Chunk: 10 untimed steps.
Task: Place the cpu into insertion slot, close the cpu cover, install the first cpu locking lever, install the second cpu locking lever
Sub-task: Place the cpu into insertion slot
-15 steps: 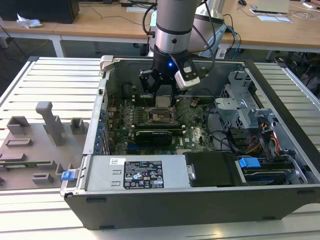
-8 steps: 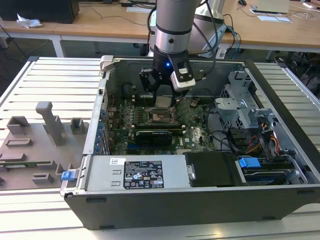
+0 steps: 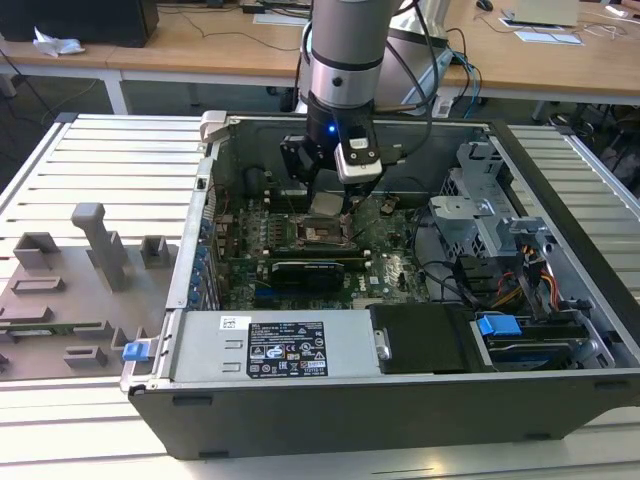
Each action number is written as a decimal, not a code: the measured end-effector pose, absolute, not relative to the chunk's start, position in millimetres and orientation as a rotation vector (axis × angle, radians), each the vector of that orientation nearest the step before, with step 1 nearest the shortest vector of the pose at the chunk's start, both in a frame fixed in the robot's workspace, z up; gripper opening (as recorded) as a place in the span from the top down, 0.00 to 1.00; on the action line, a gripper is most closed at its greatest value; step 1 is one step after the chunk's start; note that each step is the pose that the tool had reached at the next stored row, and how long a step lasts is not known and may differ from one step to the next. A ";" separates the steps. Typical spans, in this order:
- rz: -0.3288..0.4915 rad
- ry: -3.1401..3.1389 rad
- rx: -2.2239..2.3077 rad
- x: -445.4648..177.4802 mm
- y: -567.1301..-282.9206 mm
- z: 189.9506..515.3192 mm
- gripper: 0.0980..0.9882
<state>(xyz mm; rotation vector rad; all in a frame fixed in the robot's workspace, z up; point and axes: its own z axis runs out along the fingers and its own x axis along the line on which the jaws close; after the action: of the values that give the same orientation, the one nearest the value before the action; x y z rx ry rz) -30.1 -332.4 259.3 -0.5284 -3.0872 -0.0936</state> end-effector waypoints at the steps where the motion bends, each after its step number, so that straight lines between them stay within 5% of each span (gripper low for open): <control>1: -0.094 -3.085 -0.544 -30.1 -332.4 259.2 0.50; 10: -0.094 -3.064 -0.659 -30.2 -332.4 258.7 0.50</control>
<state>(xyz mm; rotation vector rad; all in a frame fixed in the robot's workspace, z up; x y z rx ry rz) -30.2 -332.4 258.7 -0.6595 -3.0644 -0.0942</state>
